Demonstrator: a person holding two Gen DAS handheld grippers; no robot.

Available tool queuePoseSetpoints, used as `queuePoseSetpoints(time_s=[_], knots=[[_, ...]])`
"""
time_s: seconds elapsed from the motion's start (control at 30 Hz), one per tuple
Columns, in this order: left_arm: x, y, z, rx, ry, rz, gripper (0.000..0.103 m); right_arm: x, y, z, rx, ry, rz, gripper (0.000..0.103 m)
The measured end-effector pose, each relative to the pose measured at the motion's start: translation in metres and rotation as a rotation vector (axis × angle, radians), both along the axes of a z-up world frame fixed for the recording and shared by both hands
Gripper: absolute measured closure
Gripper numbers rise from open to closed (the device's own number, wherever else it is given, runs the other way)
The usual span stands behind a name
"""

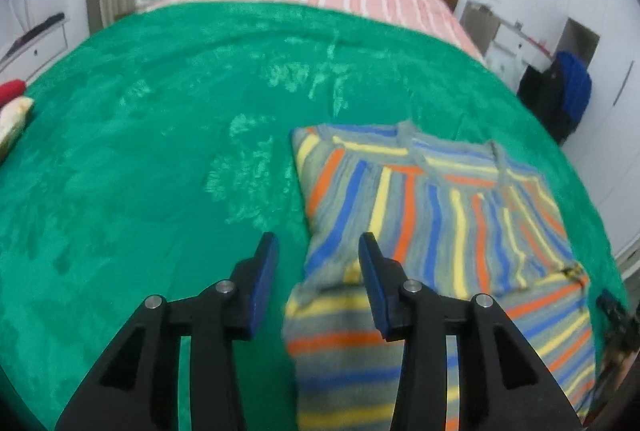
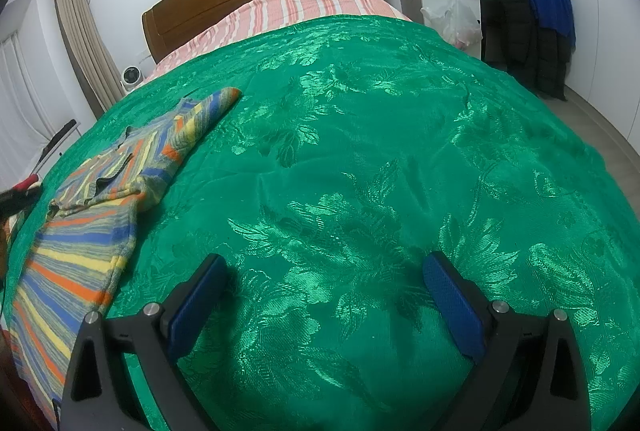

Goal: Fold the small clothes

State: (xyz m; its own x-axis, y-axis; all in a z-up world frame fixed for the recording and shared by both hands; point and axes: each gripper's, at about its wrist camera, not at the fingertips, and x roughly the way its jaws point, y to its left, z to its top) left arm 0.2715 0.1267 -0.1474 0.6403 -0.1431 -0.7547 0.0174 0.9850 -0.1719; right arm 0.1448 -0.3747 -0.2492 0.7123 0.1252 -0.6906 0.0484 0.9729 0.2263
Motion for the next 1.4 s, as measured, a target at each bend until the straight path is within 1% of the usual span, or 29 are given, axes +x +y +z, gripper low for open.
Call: queuePoseSetpoints(time_s=[0.03,0.07,0.1,0.13,0.2,0.33,0.43,0.5,0.57,0.63,0.7,0.8,0.93,1.07,1.13,1.17,1.2,1.23,1.27,1.33,1.4], knots=[[0.009,-0.001,-0.011,0.011,0.043,0.001,0.068,0.0,0.0,0.0,-0.003,0.001,0.0,0.005],[0.015,0.0,-0.026,0.038,0.105,0.015,0.093,0.0,0.0,0.0,-0.005,0.003,-0.001,0.005],[0.017,0.003,-0.041,0.033,0.156,0.021,0.095,0.0,0.0,0.0,-0.007,0.004,-0.001,0.005],[0.009,0.009,-0.046,0.006,0.124,0.023,0.094,0.0,0.001,0.0,-0.009,0.005,-0.001,0.005],[-0.004,0.01,-0.046,0.02,0.093,0.023,0.093,0.001,0.001,0.0,-0.01,0.005,-0.001,0.005],[-0.007,0.007,-0.043,0.039,0.096,0.028,0.092,0.002,0.001,0.0,-0.009,0.004,-0.001,0.005],[-0.012,0.008,-0.038,0.054,0.092,0.05,0.079,0.002,0.001,0.0,-0.01,0.004,-0.002,0.005],[-0.02,0.007,-0.029,0.095,0.088,0.078,0.058,0.002,0.002,0.0,-0.011,0.005,-0.002,0.005],[-0.035,0.007,-0.016,0.171,0.064,0.103,0.053,0.002,0.001,0.0,-0.012,0.005,-0.002,0.005],[-0.047,0.008,-0.005,0.223,0.047,0.122,0.045,0.002,0.002,0.0,-0.012,0.005,-0.002,0.005],[-0.06,0.01,0.008,0.251,0.02,0.139,0.036,0.002,0.002,0.0,-0.014,0.006,-0.002,0.005],[-0.077,0.012,0.024,0.285,-0.012,0.148,0.032,0.002,0.003,0.0,-0.021,0.009,-0.003,0.005],[-0.094,0.013,0.043,0.318,-0.046,0.148,0.032,0.003,0.006,0.0,-0.039,0.016,-0.005,0.005],[-0.102,0.013,0.056,0.338,-0.069,0.154,0.029,0.004,0.008,-0.001,-0.05,0.02,-0.007,0.005],[-0.107,0.013,0.06,0.338,-0.077,0.152,0.026,0.004,0.008,-0.001,-0.055,0.022,-0.008,0.005],[-0.107,0.012,0.058,0.336,-0.073,0.153,0.022,0.004,0.008,-0.001,-0.057,0.023,-0.008,0.005],[-0.11,0.014,0.056,0.329,-0.064,0.155,0.018,0.004,0.009,-0.001,-0.059,0.024,-0.008,0.005],[-0.113,0.014,0.053,0.317,-0.051,0.152,0.016,0.004,0.009,-0.001,-0.06,0.025,-0.008,0.005],[-0.118,0.016,0.047,0.29,-0.027,0.14,0.014,0.005,0.009,-0.001,-0.059,0.027,-0.007,0.005],[-0.13,0.02,0.033,0.236,0.028,0.103,0.014,0.005,0.008,0.001,-0.055,0.038,-0.006,0.005],[-0.146,0.025,0.024,0.199,0.067,0.078,0.014,0.006,0.008,0.009,-0.058,0.084,0.001,0.006]])
